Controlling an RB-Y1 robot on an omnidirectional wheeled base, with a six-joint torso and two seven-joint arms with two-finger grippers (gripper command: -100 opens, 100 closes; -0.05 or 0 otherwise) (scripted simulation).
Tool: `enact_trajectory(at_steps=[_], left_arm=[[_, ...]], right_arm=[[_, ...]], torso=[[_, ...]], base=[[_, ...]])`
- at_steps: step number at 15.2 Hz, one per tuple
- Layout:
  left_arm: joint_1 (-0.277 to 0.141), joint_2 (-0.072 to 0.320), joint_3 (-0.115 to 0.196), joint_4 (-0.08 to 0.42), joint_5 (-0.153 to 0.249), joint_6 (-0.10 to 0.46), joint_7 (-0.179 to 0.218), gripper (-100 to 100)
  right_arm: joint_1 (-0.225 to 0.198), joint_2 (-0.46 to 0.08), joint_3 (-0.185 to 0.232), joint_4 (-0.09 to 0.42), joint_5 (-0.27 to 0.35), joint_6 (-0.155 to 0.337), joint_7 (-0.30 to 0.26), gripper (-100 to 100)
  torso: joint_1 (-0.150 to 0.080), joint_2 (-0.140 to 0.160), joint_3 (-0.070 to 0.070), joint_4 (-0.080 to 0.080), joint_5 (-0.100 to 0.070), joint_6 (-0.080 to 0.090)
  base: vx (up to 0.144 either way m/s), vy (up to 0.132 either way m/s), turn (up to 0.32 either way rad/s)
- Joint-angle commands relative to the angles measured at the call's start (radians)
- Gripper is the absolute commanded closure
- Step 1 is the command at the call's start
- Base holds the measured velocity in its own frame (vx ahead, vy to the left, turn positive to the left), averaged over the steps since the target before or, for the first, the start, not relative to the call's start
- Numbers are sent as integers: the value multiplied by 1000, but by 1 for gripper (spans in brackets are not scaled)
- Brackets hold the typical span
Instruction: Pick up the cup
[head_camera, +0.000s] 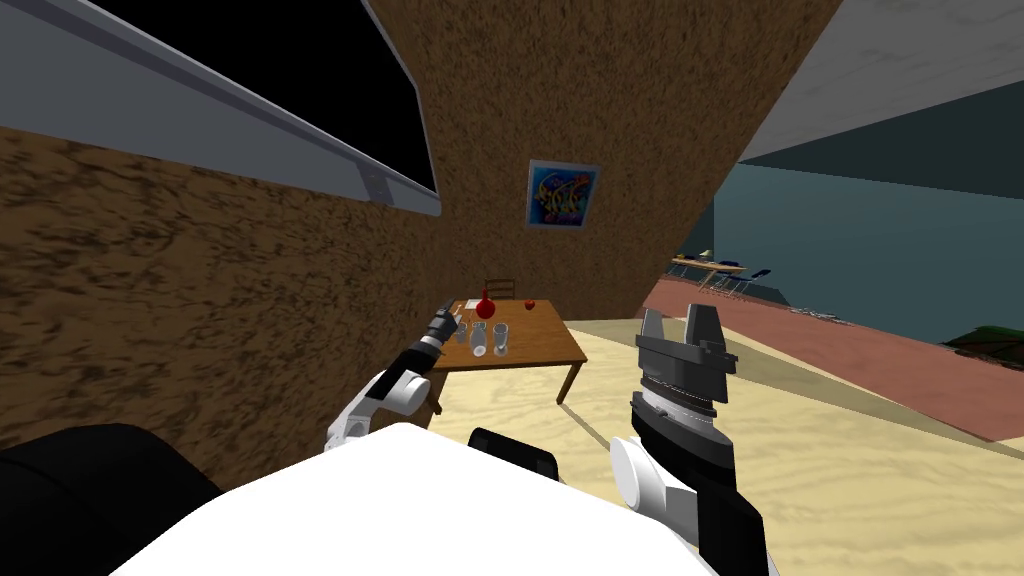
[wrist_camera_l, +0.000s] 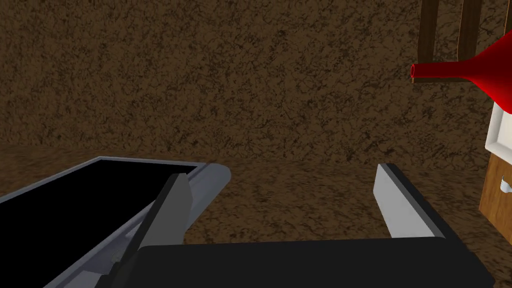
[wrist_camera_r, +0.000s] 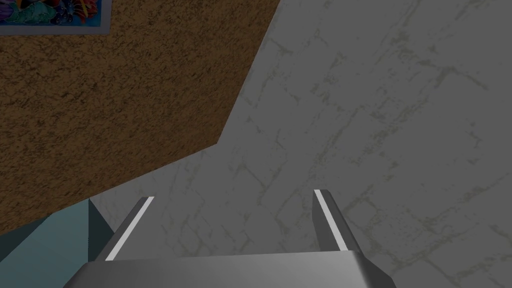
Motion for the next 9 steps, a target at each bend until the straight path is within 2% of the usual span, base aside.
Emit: enact_trajectory(at_steps=[1,6,7,8,9], left_arm=[[-12,21,9,14,19,50,8,-100],[-23,38,17,27,36,146,15,-100],[-23,38,17,27,36,146,15,-100],[-35,55,26,41,54,182,22,-100],[-35,55,26,41,54,201,22,-100]], right_arm=[[0,0,0,0,0,0,0,0],[0,0,0,0,0,0,0,0],[0,0,0,0,0,0,0,0],[0,0,0,0,0,0,0,0],[0,0,0,0,0,0,0,0]], torso=[[0,0,0,0,0,0],[-1,0,0,0,0,0],[0,0,0,0,0,0],[0,0,0,0,0,0],[0,0,0,0,0,0]], base=[[12,-22,-87],[14,-25,-84],[9,-10,5],[16,-18,-95],[19,-21,-124]])
